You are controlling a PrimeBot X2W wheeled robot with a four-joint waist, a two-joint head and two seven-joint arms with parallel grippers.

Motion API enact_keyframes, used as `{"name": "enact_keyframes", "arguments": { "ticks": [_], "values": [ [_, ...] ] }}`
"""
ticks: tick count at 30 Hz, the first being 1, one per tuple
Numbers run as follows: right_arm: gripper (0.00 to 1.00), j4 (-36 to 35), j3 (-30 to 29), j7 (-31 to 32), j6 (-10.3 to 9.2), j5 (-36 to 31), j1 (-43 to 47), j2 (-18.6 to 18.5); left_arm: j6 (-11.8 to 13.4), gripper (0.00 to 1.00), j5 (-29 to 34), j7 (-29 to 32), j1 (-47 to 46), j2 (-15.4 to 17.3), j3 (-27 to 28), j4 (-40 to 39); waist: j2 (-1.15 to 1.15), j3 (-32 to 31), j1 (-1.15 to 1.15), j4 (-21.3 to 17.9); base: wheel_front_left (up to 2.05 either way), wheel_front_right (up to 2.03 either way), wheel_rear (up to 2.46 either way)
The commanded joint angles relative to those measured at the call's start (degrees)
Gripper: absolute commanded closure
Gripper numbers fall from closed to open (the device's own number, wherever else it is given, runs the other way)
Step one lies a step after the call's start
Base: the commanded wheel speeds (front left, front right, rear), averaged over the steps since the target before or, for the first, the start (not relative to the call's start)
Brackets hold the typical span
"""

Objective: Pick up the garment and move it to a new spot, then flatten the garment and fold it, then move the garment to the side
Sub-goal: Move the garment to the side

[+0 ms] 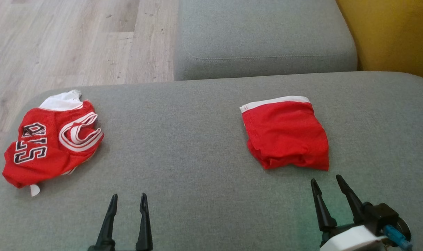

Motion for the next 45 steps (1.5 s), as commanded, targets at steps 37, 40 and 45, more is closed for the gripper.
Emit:
{"name": "enact_keyframes", "arguments": {
  "ticks": [37,40,45],
  "values": [
    [0.0,8.7,0.1,1.8,-0.05,0.8,-23.8,-6.5,1.8,0.0,1.3,-0.3,-10.8,-0.3,-3.0,-3.2,0.0,15.7,0.0,1.6,0.0,0.0,0.0],
    [0.0,12.7,-0.8,6.3,-0.05,2.0,-28.0,-8.2,2.1,0.0,1.1,-0.3,-12.4,-0.3,-4.1,-3.2,0.0,17.1,0.0,2.3,0.0,0.0,0.0],
    [0.0,19.2,-1.1,15.2,-0.05,5.7,-32.0,-10.8,2.9,0.0,0.8,-0.3,-14.6,-0.3,-5.9,-3.3,0.0,18.6,0.0,3.8,0.0,0.0,0.0]
  ]
}}
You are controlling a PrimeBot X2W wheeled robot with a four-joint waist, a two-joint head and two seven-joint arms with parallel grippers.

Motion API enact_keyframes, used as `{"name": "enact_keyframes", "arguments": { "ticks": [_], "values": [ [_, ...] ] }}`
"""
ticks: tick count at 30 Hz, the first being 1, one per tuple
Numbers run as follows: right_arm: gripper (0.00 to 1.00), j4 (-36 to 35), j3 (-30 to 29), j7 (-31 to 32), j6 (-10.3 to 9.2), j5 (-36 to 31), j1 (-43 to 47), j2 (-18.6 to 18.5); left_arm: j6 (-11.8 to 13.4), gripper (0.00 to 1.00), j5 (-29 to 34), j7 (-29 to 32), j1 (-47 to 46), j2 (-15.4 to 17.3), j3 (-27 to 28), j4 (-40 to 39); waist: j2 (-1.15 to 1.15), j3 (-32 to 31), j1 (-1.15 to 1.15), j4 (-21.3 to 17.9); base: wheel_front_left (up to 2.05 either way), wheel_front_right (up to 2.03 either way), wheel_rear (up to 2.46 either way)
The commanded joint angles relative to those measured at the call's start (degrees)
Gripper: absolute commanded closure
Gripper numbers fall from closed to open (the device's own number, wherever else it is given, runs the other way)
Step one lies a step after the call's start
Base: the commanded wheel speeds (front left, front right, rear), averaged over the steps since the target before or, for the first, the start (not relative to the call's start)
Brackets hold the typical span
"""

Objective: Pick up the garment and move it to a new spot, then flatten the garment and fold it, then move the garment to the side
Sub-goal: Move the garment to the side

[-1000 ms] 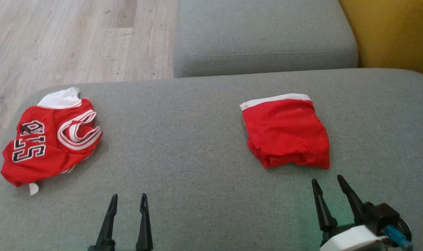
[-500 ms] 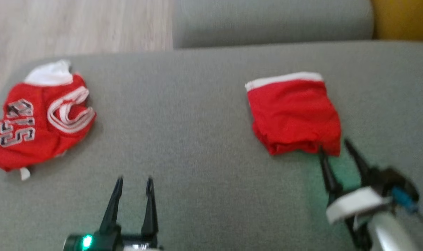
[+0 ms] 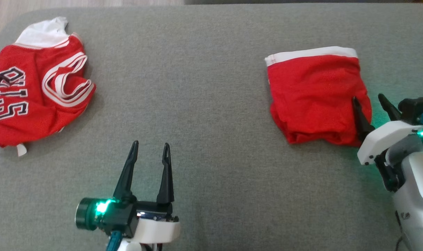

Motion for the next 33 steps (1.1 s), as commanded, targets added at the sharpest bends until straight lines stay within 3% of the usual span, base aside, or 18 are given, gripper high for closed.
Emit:
{"name": "enact_keyframes", "arguments": {
  "ticks": [1,2,3,4,5,6,12,19,25,31,32,33],
  "values": [
    [0.0,0.2,1.6,2.0,-0.05,1.6,-1.5,-1.1,0.5,0.0,-0.6,-0.3,-1.9,-0.2,1.0,-1.9,0.0,0.7,-0.01,0.6,0.0,0.0,0.0],
    [0.0,0.8,2.3,2.9,-0.05,3.0,-1.8,-1.0,0.7,0.0,-0.6,-0.3,-2.1,-0.2,0.9,-2.0,0.0,0.9,-0.01,0.7,0.0,0.0,0.0],
    [0.22,1.2,3.2,4.0,-0.05,4.6,-1.9,-0.7,0.8,0.0,-0.7,-0.3,-2.2,-0.2,0.7,-2.0,0.0,1.1,-0.01,0.7,0.0,0.0,0.0],
    [0.22,1.2,3.2,4.0,-0.05,4.6,-1.9,-0.7,0.8,0.0,-0.7,-0.3,-2.2,-0.2,0.7,-2.0,0.0,1.1,-0.01,0.7,0.0,0.0,0.0],
    [0.57,1.4,4.3,4.9,-0.05,6.1,-2.1,-0.7,1.0,0.0,-0.7,-0.3,-2.3,-0.2,0.6,-2.1,0.0,1.3,-0.01,0.6,0.0,0.0,0.0],
    [1.0,1.4,5.2,5.4,-0.05,7.4,-2.3,-1.0,1.1,0.0,-0.8,-0.3,-2.4,-0.2,0.6,-2.1,0.0,1.5,-0.01,0.5,0.0,0.0,0.0],
    [1.0,-0.7,7.3,3.8,-0.05,9.4,-4.8,-5.6,1.4,0.0,-0.5,-0.3,-3.5,-0.2,0.8,-3.0,0.0,4.2,-0.01,-2.2,0.0,0.0,0.0],
    [1.0,-3.9,8.0,4.7,-0.05,9.9,-8.0,-15.6,0.2,0.0,1.6,-0.3,-7.1,-0.2,0.8,-3.4,0.0,9.7,-0.01,-8.1,0.0,0.0,0.0],
    [1.0,-3.8,4.8,3.5,-0.05,10.7,-10.3,-24.0,-1.5,0.0,3.8,-0.3,-12.2,-0.1,1.8,-2.9,0.0,14.6,-0.01,-11.5,0.0,0.0,0.0],
    [1.0,-0.6,1.0,1.1,-0.05,8.4,-12.4,-27.6,-2.5,0.0,4.9,-0.3,-15.6,0.1,2.1,-2.3,0.0,17.4,-0.01,-12.7,0.0,0.0,0.0],
    [0.85,0.1,0.2,0.7,-0.05,7.7,-12.8,-27.7,-2.6,0.0,5.0,-0.3,-15.8,0.0,2.1,-2.3,0.0,17.6,-0.01,-12.8,0.0,0.0,0.0],
    [0.63,0.9,-0.5,0.3,-0.05,6.8,-13.1,-27.8,-2.6,0.0,5.1,-0.3,-16.0,0.0,2.0,-2.2,0.0,17.8,-0.01,-12.8,0.0,0.0,0.0]
  ]
}}
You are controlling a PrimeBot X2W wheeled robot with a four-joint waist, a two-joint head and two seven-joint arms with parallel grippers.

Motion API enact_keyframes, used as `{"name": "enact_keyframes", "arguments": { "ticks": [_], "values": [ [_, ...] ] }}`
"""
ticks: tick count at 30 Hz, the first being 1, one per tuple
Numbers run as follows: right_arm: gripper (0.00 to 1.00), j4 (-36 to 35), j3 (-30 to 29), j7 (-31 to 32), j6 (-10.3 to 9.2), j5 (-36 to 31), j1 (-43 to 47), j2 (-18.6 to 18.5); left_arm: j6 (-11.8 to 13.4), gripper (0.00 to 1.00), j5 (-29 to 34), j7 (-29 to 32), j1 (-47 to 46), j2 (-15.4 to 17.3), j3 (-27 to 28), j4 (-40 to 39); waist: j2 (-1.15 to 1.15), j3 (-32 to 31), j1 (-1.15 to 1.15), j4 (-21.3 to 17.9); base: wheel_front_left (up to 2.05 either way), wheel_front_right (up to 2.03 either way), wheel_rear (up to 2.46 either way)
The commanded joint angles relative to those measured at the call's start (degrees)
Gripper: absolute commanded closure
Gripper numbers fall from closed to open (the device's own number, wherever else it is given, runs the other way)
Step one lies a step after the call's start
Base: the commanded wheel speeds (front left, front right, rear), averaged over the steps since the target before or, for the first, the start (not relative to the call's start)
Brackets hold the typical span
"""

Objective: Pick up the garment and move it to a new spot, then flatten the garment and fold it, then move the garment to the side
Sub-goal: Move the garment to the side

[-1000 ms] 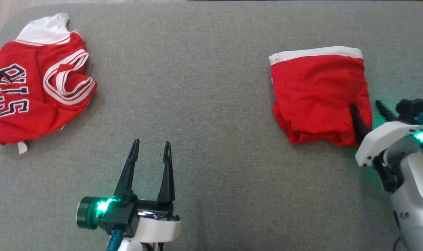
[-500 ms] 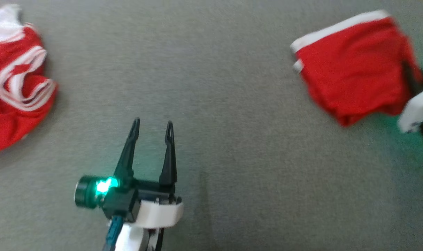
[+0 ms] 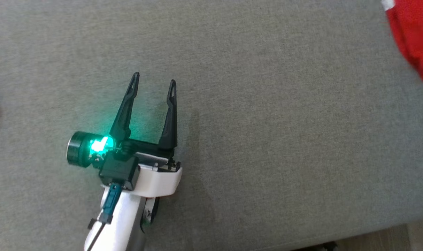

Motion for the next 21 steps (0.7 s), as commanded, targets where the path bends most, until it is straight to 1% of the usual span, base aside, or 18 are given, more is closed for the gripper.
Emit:
{"name": "enact_keyframes", "arguments": {
  "ticks": [1,4,6,7,9,11,14,15,21],
  "values": [
    [0.0,-0.2,-1.2,-1.3,-0.05,-1.6,-0.2,-2.9,-0.2,0.0,0.7,-0.3,-0.5,0.0,1.5,-1.5,0.0,0.6,-0.01,-0.4,0.0,0.0,0.0],
    [0.0,1.8,-4.4,-5.3,-0.05,-6.5,-1.3,-1.7,-0.5,0.0,0.5,-0.3,-0.6,0.0,1.2,-0.9,0.0,-0.3,-0.01,0.1,0.0,0.0,0.0],
    [0.0,2.6,-6.1,-7.9,-0.05,-9.7,-1.2,0.5,-0.4,0.0,0.0,-0.3,-0.2,0.0,1.2,-0.6,0.0,-1.6,-0.01,0.5,0.0,0.0,0.0],
    [0.0,2.7,-7.3,-10.1,-0.05,-11.7,-0.6,3.7,-0.1,0.0,-0.5,-0.3,0.6,-0.1,1.4,-0.2,0.0,-3.5,-0.01,1.1,0.0,0.0,0.0],
    [0.0,1.8,-7.3,-12.0,-0.05,-13.2,0.6,7.4,0.1,0.0,-1.2,-0.3,1.8,-0.1,1.8,0.1,0.0,-5.7,-0.01,1.6,0.0,0.0,0.0],
    [0.0,0.2,-5.6,-13.3,-0.05,-13.6,2.7,11.4,0.4,0.0,-2.3,-0.3,3.3,-0.1,2.6,0.4,0.0,-8.1,-0.01,2.1,0.0,0.0,0.0],
    [0.0,-1.8,-1.5,-14.8,-0.05,-11.8,6.3,17.1,0.5,0.0,-4.5,-0.3,6.1,-0.2,4.1,1.3,0.0,-12.0,-0.01,2.7,0.0,0.0,0.0],
    [0.0,-1.8,-1.5,-14.8,-0.05,-11.8,6.3,17.1,0.5,0.0,-4.5,-0.3,6.1,-0.2,4.1,1.3,0.0,-12.0,-0.01,2.7,0.0,0.0,0.0],
    [0.0,-5.0,7.4,-15.9,-0.05,-7.1,14.8,26.4,0.1,0.0,-8.2,-0.3,11.5,-0.2,6.5,3.9,0.0,-20.3,-0.01,4.8,0.0,0.0,0.0]
  ]
}}
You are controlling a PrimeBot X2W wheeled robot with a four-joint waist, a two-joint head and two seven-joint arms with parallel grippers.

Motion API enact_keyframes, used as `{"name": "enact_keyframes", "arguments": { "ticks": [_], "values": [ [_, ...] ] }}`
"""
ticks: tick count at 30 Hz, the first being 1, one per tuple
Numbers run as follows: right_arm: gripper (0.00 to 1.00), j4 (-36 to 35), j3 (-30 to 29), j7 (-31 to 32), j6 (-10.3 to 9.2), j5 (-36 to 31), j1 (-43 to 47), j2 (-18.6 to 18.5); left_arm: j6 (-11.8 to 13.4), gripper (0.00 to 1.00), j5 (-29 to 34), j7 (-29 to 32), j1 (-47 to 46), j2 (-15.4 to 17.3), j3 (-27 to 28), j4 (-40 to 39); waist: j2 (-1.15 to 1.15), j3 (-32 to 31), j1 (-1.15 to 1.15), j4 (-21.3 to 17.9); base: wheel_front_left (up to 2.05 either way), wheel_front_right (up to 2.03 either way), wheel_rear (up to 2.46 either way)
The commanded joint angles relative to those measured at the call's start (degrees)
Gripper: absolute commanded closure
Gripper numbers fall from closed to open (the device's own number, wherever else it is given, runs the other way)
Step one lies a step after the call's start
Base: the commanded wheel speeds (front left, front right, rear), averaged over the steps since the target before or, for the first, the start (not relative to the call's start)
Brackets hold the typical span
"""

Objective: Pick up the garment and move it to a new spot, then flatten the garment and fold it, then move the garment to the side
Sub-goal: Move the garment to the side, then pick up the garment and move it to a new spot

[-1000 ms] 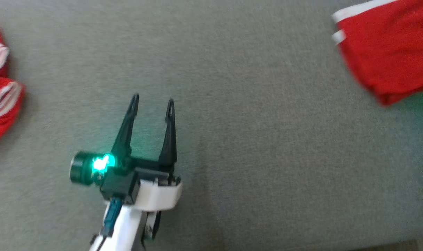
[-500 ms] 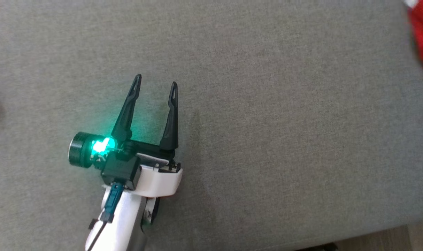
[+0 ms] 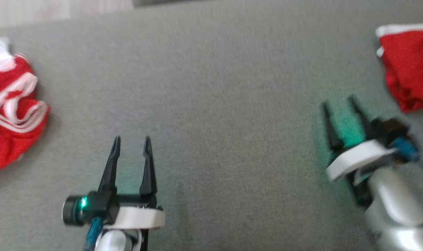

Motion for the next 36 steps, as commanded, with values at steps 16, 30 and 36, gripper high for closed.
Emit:
{"name": "enact_keyframes", "arguments": {
  "ticks": [16,30,36],
  "values": [
    [0.0,-20.7,-5.3,-0.8,-0.05,-4.2,23.3,10.6,-0.1,0.0,1.7,-0.3,12.4,-0.1,6.9,-3.4,0.0,-19.6,0.01,5.8,0.0,0.0,0.0],
    [0.0,-21.7,-6.8,-0.8,-0.05,-3.3,29.7,11.1,-1.0,0.0,3.7,-0.3,16.6,-0.1,8.0,-3.1,0.0,-23.5,0.01,6.9,0.0,0.0,0.0],
    [0.0,-21.5,-6.9,-0.8,-0.05,-3.7,29.8,11.1,-0.8,0.0,3.8,-0.3,16.4,-0.1,7.9,-2.9,0.0,-23.2,0.01,6.9,0.0,0.0,0.0]
  ]
}}
